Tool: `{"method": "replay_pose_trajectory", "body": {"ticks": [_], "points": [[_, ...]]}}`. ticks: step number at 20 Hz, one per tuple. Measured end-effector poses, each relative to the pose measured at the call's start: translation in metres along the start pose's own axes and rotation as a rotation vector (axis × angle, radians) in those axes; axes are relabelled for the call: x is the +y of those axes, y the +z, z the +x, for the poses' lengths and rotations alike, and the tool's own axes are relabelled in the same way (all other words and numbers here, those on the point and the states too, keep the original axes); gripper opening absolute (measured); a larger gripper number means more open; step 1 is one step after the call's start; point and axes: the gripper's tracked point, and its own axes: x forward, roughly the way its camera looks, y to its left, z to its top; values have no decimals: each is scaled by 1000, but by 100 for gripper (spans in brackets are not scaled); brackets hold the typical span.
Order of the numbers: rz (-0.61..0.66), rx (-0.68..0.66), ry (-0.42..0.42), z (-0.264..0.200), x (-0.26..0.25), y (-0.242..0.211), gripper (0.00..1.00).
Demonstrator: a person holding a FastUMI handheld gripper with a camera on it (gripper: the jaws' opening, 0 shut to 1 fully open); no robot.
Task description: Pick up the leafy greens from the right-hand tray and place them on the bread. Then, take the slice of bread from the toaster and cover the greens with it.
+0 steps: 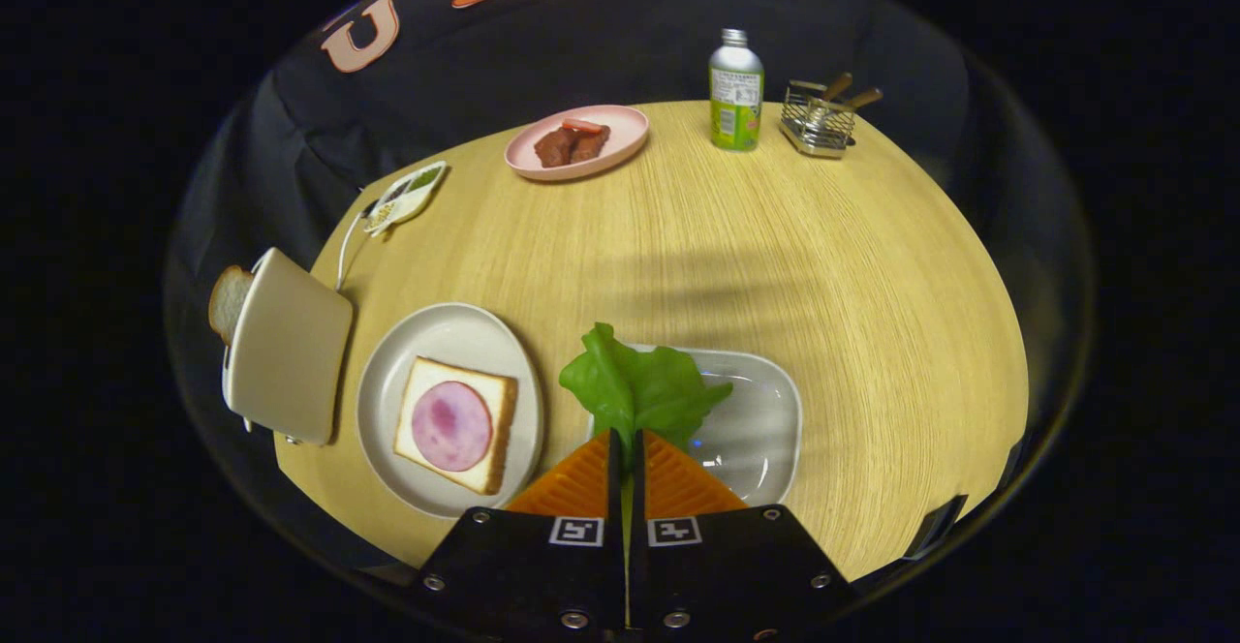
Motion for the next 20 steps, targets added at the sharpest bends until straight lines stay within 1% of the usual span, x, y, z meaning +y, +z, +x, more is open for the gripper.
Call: {"method": "replay_pose_trajectory", "body": {"ticks": [4, 9, 12, 14, 16, 17, 18, 19, 20], "points": [[-44, -17, 81, -9, 47, 13, 3], [-101, 6, 150, 11, 100, 12, 3], [-119, 32, 141, 28, 114, 5, 3], [-128, 52, 97, 40, 113, 1, 4], [-119, 59, 75, 47, 116, 0, 9], [-119, 66, 79, 46, 119, -1, 20], [-118, 64, 83, 43, 124, 0, 22], [-126, 55, 92, 39, 128, 2, 27], [-134, 47, 91, 36, 131, 5, 28]]}}
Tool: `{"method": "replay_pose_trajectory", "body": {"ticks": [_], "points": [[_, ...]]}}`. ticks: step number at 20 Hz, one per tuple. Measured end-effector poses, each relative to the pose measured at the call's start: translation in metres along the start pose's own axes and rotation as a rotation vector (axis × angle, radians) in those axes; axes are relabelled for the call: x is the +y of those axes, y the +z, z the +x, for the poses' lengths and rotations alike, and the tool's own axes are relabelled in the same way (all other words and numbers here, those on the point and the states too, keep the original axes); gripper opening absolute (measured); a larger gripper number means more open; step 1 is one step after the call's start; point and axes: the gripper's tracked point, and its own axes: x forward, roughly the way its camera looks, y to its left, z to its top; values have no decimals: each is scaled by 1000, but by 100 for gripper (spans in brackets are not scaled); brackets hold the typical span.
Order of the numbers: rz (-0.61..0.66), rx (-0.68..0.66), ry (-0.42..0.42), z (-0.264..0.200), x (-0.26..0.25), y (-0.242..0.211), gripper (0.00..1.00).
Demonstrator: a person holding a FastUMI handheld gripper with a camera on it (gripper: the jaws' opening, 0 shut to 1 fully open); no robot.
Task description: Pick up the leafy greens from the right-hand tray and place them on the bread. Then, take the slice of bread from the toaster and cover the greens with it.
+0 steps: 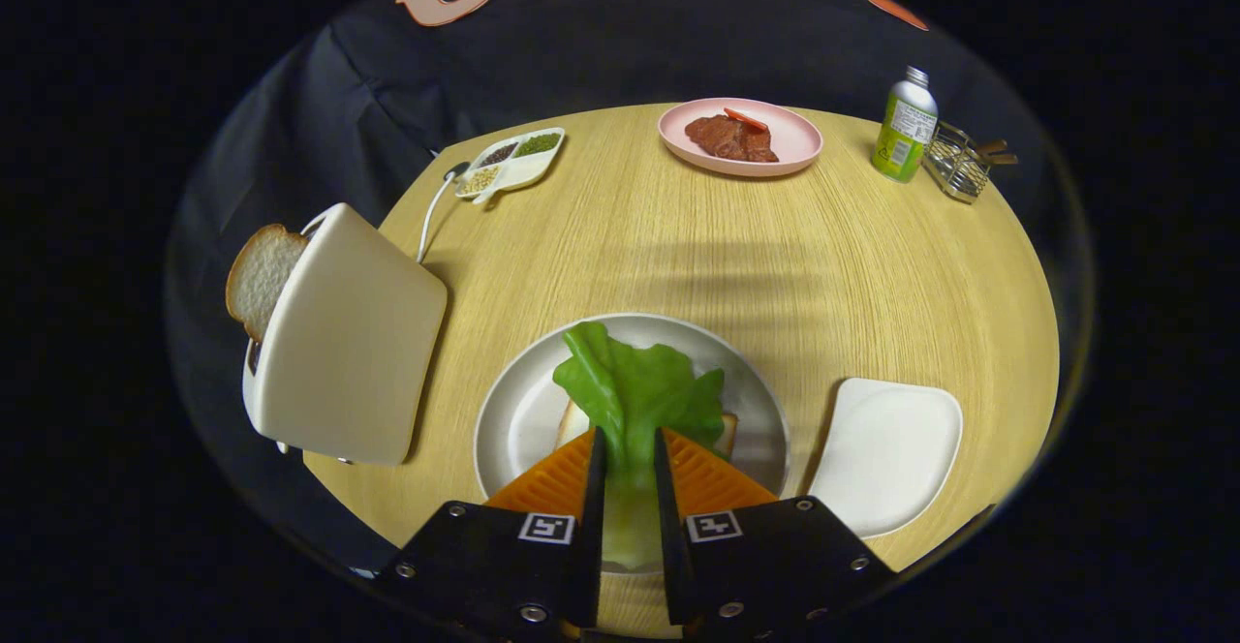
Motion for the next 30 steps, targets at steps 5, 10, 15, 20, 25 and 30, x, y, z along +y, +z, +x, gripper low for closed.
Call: {"method": "replay_pose_trajectory", "body": {"ticks": [5, 10, 15, 20, 25, 30], "points": [[-6, -61, 14, -30, 22, 37, 45], [-79, -135, 127, -73, 97, 98, 56], [-194, -123, 226, -88, 196, 129, 74], [-249, -52, 195, -72, 240, 134, 74], [-311, 31, 106, -43, 253, 127, 74], [-351, 92, 22, -24, 237, 112, 57]]}}
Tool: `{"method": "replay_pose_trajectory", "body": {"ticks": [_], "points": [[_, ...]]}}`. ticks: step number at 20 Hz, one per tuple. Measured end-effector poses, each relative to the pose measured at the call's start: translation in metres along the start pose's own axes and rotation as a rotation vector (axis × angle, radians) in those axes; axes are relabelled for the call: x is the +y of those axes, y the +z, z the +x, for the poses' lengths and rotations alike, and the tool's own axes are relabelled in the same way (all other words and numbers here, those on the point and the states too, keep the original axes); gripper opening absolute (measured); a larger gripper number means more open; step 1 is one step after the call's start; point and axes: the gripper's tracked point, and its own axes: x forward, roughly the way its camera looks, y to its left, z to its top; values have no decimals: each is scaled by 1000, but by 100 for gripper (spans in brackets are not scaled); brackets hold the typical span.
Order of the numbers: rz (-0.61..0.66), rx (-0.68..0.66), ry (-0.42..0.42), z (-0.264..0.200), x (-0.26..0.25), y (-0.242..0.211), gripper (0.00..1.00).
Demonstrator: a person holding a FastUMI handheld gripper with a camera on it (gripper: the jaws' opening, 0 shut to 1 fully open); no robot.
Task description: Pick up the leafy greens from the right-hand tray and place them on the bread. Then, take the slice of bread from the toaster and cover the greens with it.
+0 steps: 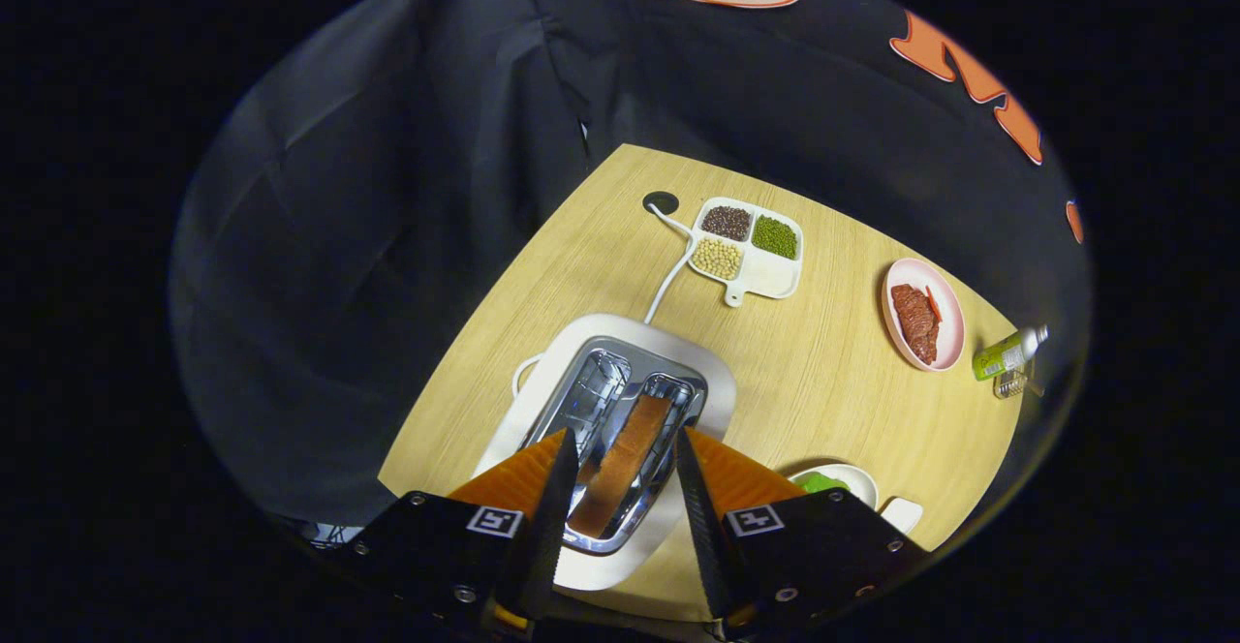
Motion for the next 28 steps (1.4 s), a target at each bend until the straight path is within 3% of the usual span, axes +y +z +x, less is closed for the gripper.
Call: {"method": "replay_pose_trajectory", "body": {"ticks": [2, 4, 5, 13, 19, 28], "points": [[48, 23, 18, -1, 5, -6, 42], [104, 19, 55, -5, 5, -4, 17], [125, 6, 77, -10, 4, 0, 13], [236, -120, 206, -71, -30, 15, 12], [289, -223, 298, -120, -73, 4, 12], [380, -259, 293, -117, -166, -64, 12]]}}
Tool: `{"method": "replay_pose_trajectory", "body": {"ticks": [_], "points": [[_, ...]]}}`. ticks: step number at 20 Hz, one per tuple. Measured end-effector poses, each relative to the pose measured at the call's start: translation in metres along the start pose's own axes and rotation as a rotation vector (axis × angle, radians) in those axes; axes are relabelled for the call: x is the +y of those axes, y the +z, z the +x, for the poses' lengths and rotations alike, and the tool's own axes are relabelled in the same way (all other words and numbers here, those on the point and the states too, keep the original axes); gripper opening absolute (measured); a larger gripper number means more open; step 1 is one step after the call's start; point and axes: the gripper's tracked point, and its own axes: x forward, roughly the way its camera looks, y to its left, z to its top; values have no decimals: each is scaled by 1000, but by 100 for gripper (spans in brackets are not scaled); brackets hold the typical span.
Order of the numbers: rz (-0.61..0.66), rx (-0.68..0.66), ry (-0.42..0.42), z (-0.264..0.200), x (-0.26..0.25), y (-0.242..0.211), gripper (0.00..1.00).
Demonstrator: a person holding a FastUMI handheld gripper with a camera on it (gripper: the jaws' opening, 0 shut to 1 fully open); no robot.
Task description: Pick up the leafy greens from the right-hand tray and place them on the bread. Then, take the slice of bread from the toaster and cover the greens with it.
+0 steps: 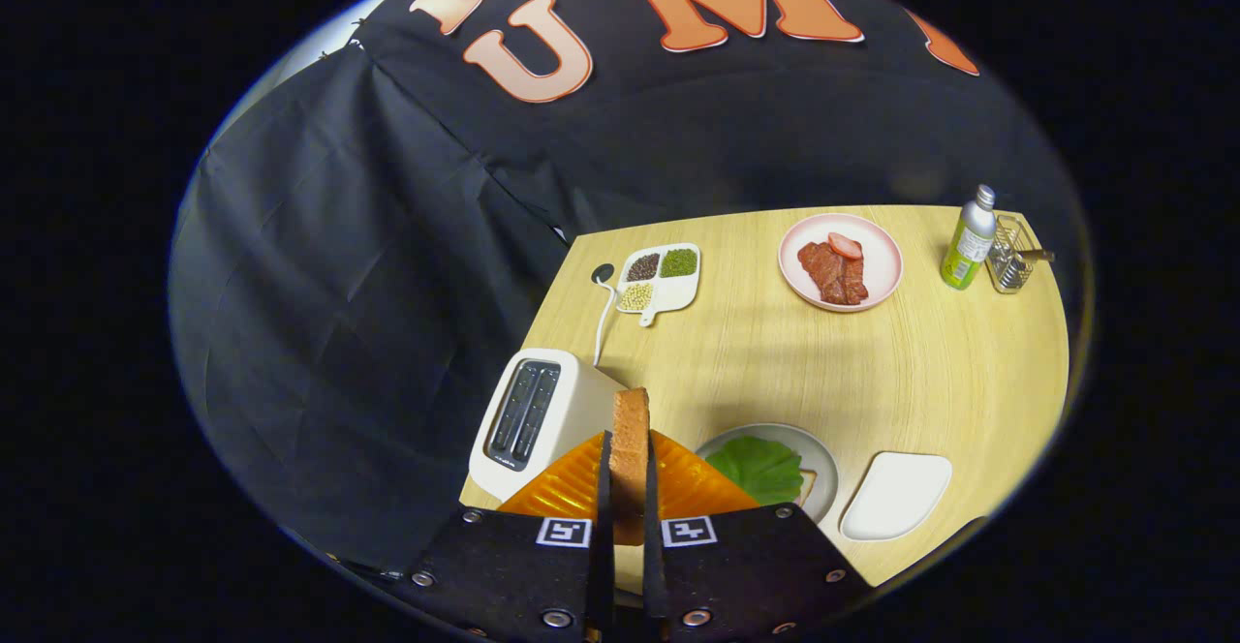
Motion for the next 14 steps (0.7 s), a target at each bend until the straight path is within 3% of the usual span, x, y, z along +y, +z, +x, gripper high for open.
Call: {"method": "replay_pose_trajectory", "body": {"ticks": [9, 14], "points": [[132, 50, 36, 50, -80, -74, 12], [220, 73, 99, 69, -94, -106, 12]]}}
